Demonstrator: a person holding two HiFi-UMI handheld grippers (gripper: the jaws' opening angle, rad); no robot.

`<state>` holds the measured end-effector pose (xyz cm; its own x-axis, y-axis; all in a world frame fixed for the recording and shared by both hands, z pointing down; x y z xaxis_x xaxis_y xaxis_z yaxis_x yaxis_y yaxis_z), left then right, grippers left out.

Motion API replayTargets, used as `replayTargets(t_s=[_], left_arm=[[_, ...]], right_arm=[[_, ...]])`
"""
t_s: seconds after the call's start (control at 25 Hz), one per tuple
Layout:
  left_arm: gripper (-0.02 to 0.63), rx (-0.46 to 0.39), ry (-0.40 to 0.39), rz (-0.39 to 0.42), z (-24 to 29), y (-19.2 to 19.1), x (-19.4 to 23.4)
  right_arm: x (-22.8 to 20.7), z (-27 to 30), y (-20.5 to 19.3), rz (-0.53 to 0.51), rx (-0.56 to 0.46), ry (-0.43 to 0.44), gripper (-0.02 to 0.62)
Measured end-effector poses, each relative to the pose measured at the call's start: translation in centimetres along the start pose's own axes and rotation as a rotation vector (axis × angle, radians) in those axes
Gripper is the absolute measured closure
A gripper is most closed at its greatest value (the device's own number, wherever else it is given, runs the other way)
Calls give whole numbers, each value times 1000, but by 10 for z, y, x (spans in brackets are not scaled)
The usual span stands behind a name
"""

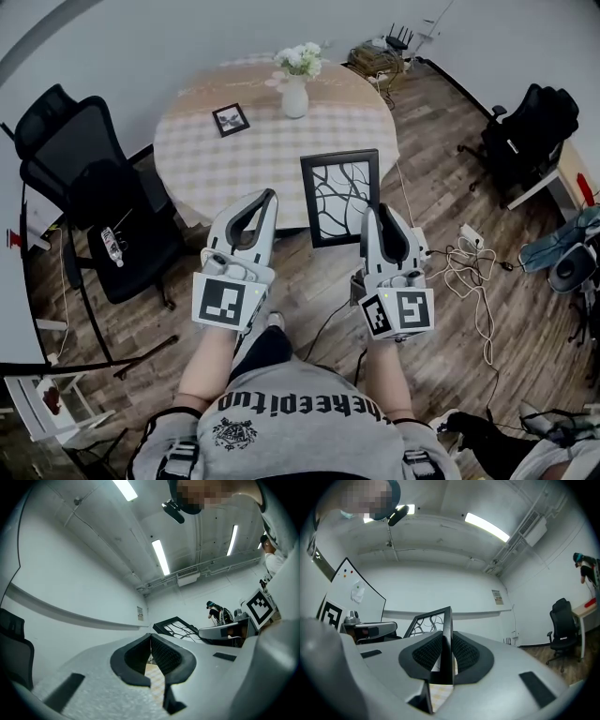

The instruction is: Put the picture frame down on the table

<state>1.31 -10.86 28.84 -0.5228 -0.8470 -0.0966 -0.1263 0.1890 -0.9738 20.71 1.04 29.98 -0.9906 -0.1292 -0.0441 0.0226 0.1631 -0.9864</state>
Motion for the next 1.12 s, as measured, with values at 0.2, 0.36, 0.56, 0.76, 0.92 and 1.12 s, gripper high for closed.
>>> replayTargets(t_s=[0.2,0.36,0.56,0.76,0.92,1.12], left_arm=[[589,-5,-5,1,13,-7,15],[591,-4,2,3,21,-15,31],[591,2,8,3,35,-26,57],[590,21,5,-16,52,-40,91],[590,34,-2,-26,63,-49,106],[589,55,-1,-42,71,-58,124]], right_arm=[[-1,19,-9,6,-2,-10,525],[1,38,-17,12,-1,-12,525],[5,69,-30,11,15,-4,525],[12,107,-43,26,41,-16,525],[12,126,-53,36,59,-25,525],[17,145,-62,31,89,-19,525]])
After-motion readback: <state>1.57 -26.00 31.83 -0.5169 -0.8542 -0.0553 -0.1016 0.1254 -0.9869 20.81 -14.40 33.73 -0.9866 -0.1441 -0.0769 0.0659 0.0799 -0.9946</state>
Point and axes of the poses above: the fingertips, and each gripper's own axes: z forward along the fingers, x to its left, y out of its top, the point moved 8 cm from there along -z, backward along the fingers, and after that the axes turned 1 degree about x, right-handed, at the moved point
